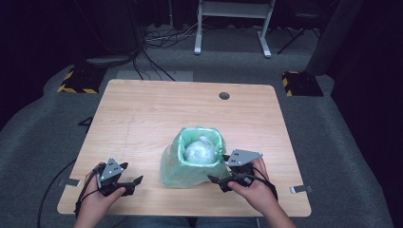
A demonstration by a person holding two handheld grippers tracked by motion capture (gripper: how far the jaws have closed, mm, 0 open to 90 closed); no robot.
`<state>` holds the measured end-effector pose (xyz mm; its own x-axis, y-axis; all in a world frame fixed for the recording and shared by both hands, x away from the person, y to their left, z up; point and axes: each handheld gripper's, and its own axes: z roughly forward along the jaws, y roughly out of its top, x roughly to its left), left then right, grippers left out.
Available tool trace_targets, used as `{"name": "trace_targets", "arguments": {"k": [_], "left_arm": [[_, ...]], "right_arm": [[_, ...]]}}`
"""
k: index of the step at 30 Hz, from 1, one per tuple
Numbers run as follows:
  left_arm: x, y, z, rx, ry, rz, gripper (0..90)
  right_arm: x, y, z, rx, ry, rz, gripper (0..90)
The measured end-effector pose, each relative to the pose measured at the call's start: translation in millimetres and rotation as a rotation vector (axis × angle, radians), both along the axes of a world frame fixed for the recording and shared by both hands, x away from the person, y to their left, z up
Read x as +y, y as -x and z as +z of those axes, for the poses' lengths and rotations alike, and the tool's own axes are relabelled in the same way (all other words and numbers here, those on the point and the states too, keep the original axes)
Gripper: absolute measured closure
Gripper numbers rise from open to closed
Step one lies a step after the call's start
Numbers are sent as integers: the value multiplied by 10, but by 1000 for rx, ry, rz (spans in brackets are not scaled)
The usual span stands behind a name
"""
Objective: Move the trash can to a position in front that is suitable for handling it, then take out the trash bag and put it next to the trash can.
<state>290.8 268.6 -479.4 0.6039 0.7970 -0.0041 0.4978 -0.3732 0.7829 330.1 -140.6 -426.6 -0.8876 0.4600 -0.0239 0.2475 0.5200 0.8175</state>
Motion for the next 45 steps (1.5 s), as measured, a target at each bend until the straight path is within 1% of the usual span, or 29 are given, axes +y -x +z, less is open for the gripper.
{"name": "trace_targets", "arguments": {"k": [3,4,5,7,8,9,10,11,12,13,14,16,19,22,23,26,30,32,34,35,36,37,38,39,40,41,42,43,45], "left_arm": [[-40,0,15,-7,-2,-11,239],[-58,4,26,-9,-9,-20,238],[-77,10,39,-15,-18,-28,238],[-129,35,67,-19,-23,-48,232],[-160,47,79,-18,-20,-58,229],[-212,64,101,-31,-19,-71,217],[-212,64,101,-31,-19,-71,210],[-233,72,111,-40,-17,-75,210],[-260,81,114,-43,-2,-80,204],[-280,85,122,-45,-1,-86,204],[-306,94,130,-36,7,-87,200],[-367,111,160,-38,10,-90,195],[-468,128,209,-44,11,-128,194],[-587,130,262,-49,24,-159,195],[-649,119,276,-50,29,-181,198],[-774,94,269,-53,28,-206,210],[-944,82,220,-40,22,-262,218],[-1025,63,210,-27,37,-288,224],[-1091,29,216,-26,66,-297,246],[-1112,8,220,-23,71,-303,274],[-1124,-9,227,-20,74,-302,333],[-1124,-26,238,-15,75,-301,414],[-1122,-34,250,-12,76,-301,511],[-1117,-33,267,-6,80,-304,613],[-1104,-30,292,-17,76,-297,687],[-1091,-23,316,-26,75,-294,749],[-1077,-12,340,-30,76,-291,813],[-1062,1,367,-39,75,-284,852],[-1034,28,416,-49,77,-281,890]], "right_arm": [[-15,-42,-9,-4,6,-17,217],[-18,-39,-6,-4,4,-19,217],[-18,-39,-6,-4,4,-19,217],[-28,-12,5,-8,-1,-10,215],[-41,6,11,-15,5,-9,211],[-84,48,20,-22,11,-18,205],[-84,48,20,-22,11,-18,205],[-110,66,23,-20,10,-23,202],[-162,96,27,-19,17,-28,190],[-162,96,27,-19,17,-28,190],[-186,111,29,-19,22,-32,184],[-231,138,32,-11,21,-38,170],[-287,167,16,-7,14,-42,162],[-327,172,-20,-3,18,-56,172],[-341,168,-33,-1,15,-59,172],[-355,173,-65,14,-4,-67,170],[-328,197,-80,12,-4,-50,173],[-319,204,-93,8,0,-45,191],[-311,203,-104,12,-9,-46,235],[-307,201,-106,14,-15,-51,273],[-305,198,-103,13,-26,-55,331],[-307,201,-93,13,-38,-50,429],[-309,206,-78,17,-38,-35,513],[-309,213,-63,21,-37,-24,558],[-311,221,-47,23,-35,-21,606],[-317,229,-30,19,-32,-20,634],[-323,236,-13,21,-33,-20,643],[-334,242,4,21,-35,-21,670],[-354,257,39,13,-43,-22,727]]}}
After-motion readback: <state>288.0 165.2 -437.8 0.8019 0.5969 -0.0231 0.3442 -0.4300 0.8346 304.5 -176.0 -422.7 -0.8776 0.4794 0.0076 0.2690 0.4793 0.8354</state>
